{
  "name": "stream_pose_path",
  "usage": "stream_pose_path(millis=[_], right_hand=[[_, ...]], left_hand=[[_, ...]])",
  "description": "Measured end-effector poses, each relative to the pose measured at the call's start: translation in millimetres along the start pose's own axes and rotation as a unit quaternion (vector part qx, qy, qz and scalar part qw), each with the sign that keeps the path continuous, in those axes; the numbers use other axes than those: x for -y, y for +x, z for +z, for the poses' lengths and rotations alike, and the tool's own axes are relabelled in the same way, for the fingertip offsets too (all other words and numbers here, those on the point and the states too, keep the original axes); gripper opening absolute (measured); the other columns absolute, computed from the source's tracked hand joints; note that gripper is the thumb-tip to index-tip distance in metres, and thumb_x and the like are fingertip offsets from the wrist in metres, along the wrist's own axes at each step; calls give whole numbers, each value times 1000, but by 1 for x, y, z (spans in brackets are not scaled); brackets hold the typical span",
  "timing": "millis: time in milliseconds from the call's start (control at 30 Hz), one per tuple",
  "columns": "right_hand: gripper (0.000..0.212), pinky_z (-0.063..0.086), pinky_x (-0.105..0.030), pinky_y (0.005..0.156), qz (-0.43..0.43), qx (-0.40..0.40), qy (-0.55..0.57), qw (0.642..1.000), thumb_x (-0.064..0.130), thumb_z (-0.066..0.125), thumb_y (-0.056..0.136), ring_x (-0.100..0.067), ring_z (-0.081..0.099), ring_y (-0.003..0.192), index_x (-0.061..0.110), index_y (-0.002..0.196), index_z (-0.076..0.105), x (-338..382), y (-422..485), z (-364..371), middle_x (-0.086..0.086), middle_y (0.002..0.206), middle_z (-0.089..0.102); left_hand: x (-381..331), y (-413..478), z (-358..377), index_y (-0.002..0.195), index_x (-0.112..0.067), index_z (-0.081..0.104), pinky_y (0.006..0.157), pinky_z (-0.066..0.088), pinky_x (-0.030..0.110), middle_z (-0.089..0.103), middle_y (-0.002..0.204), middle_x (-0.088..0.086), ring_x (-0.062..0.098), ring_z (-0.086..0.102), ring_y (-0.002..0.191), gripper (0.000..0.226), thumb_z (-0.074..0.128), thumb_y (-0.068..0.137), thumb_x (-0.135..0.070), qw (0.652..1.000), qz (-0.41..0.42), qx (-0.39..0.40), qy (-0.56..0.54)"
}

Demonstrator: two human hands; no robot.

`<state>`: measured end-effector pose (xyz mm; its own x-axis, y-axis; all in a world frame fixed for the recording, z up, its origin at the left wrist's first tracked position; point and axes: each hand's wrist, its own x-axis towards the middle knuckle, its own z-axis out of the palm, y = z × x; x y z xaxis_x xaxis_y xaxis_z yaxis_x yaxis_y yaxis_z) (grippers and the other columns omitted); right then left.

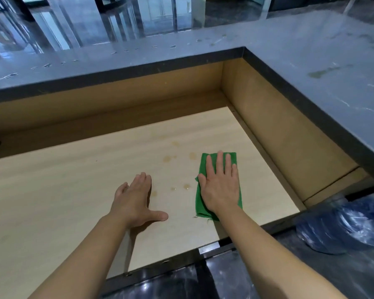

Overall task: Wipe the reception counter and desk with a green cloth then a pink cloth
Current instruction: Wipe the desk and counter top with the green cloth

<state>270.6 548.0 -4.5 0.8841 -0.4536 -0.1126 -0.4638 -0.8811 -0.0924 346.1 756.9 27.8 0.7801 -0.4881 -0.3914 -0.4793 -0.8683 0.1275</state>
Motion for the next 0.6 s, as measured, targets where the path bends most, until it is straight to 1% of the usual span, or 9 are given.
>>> stream_pose_path(millis=[67, 167, 233, 300, 333, 400, 500, 533, 600], right_hand=[[60, -7, -48, 120, -72, 12, 1, 997, 47, 9, 103, -32, -22, 147, 22, 155, -11, 32, -5, 2, -12, 159, -24], [58, -12, -45, 119, -198, 24, -6, 980, 45, 12, 104, -30, -23, 146, 26, 155, -7, 69, -14, 9, -9, 159, -24], [57, -13, -43, 119, -242, 34, -10, 970, 44, 15, 104, -27, -23, 147, 29, 155, -4, 71, -12, 11, -6, 160, -22], [56, -13, -40, 119, -255, 35, -12, 966, 45, 16, 104, -23, -21, 148, 31, 155, -2, 56, -6, 8, -3, 161, -21], [56, -12, -40, 118, -248, 34, -12, 968, 47, 15, 104, -22, -20, 148, 32, 155, -2, 43, -3, 7, -3, 161, -21], [57, -10, -39, 119, -204, 30, -7, 979, 49, 11, 102, -21, -18, 149, 32, 155, -2, 12, 5, 1, -3, 161, -20], [71, -1, -40, 121, -106, 16, -21, 994, 56, -7, 90, -23, -11, 150, 29, 156, 1, -47, 19, -9, -5, 162, -14], [70, 2, -41, 121, -71, 7, -22, 997, 55, -5, 92, -24, -9, 150, 27, 156, 3, -66, 23, -12, -7, 163, -12], [60, 12, -41, 120, -12, -1, -13, 1000, 48, 11, 102, -25, -4, 151, 24, 157, 6, -96, 28, -15, -9, 164, -7]], left_hand=[[0, 1, 0, 153, -15, -4, 120, -1, 39, -9, 161, 0, 12, -6, 148, 128, 63, 64, -77, 1000, -3, 2, 0], [-1, 3, 0, 153, -17, -8, 119, -2, 40, -11, 161, 0, 11, -9, 147, 129, 64, 64, -76, 1000, -7, 17, 4], [-2, 4, -2, 153, -20, -11, 119, -4, 40, -12, 160, 0, 11, -10, 147, 129, 65, 64, -75, 999, -13, 31, 13], [-4, 5, -5, 153, -18, -9, 118, -6, 42, -12, 160, 1, 13, -9, 147, 129, 64, 64, -76, 998, -23, 46, 29], [-6, 5, -6, 153, -17, -8, 118, -6, 42, -12, 160, 1, 13, -9, 148, 128, 64, 65, -76, 998, -27, 52, 37], [-9, 6, -9, 153, -15, -7, 118, -7, 44, -11, 161, 2, 15, -7, 148, 127, 63, 66, -76, 997, -33, 58, 50], [-11, 5, -11, 152, -15, -8, 118, -8, 44, -12, 161, 2, 16, -8, 148, 128, 63, 65, -76, 995, -38, 73, 57], [-11, 6, -11, 152, -15, -9, 118, -8, 44, -12, 161, 2, 16, -8, 148, 130, 64, 64, -77, 995, -38, 77, 59], [-11, 6, -12, 152, -15, -9, 118, -8, 44, -12, 161, 3, 17, -7, 148, 132, 64, 63, -78, 994, -38, 78, 66]])
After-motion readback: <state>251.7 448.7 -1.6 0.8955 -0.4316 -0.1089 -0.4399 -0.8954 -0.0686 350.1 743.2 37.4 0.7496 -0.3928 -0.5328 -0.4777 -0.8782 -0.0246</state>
